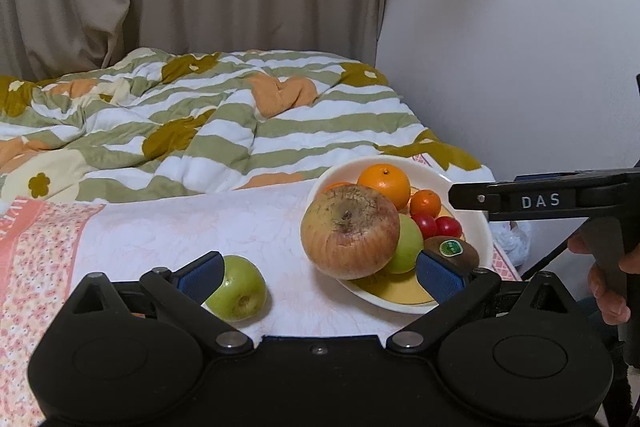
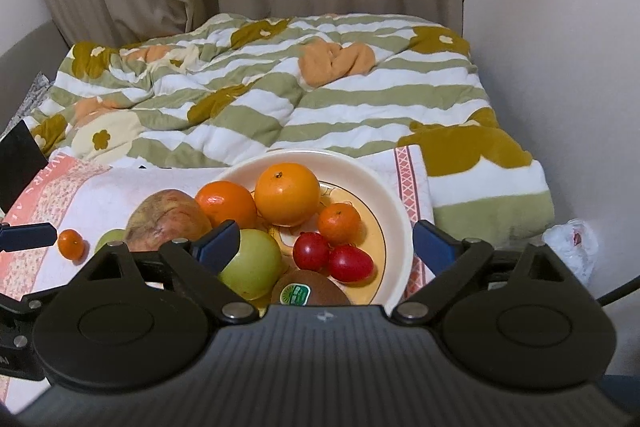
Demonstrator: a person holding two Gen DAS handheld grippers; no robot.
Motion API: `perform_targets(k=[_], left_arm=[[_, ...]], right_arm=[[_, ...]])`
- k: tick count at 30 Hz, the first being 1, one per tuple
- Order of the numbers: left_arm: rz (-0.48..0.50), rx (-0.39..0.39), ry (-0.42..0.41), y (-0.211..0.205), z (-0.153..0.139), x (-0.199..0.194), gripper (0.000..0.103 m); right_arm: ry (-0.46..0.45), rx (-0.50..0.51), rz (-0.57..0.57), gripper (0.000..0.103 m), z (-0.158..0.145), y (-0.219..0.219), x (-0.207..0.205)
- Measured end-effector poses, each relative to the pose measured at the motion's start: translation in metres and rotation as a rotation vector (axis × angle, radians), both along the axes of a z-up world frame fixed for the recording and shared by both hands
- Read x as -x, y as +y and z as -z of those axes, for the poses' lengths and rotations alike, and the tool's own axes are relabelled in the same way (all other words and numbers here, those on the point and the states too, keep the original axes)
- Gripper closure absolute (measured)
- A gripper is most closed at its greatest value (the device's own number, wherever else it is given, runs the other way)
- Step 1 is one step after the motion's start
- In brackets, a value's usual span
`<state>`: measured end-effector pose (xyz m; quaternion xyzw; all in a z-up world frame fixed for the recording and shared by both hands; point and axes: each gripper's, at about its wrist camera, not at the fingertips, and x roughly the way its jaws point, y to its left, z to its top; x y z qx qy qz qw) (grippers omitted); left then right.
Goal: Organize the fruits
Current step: 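Move both grippers back toward the tangerine and the last green apple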
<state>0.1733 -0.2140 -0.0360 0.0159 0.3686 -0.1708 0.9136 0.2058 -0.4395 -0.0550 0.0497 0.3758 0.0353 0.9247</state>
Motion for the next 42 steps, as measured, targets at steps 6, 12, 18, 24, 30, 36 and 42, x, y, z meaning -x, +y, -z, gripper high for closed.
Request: perform_targets(k=[6, 12, 18, 24, 30, 36, 42], left_arm=[[-0.038, 0.006, -0.038, 0.008, -0.021, 0.027, 0.000], [-0.096, 0.008, -0.086, 0.025, -0.046, 0.065, 0.000], [-0.184, -0.028, -0.105, 0.054, -0.060, 0.095, 0.000], [-0.240, -0.052, -0.091, 0.094, -0.066, 0.105, 0.000], [-0.252, -0.034, -0.055, 0.140, -0.062, 0.099, 0.000], [-0.173, -0.065, -0.030, 0.177, -0.051, 0.075, 0.000], [-0.046, -0.065, 0.024, 0.204, -0.032, 0.036, 0.000]], right_arm=[[-0.044, 0.017, -0.005, 0.000, -0.027, 0.002, 0.030], [-0.085, 0.026, -0.032, 0.000, -0.059, 0.012, 0.069], [-0.110, 0.023, -0.055, 0.000, -0.079, 0.027, 0.100], [-0.126, 0.015, -0.078, 0.000, -0.089, 0.050, 0.123], [-0.104, 0.009, -0.070, 0.000, -0.087, 0.082, 0.130], [-0.061, 0.016, -0.012, 0.000, -0.075, 0.120, 0.125], [-0.007, 0.025, 0.063, 0.000, -0.055, 0.157, 0.106]])
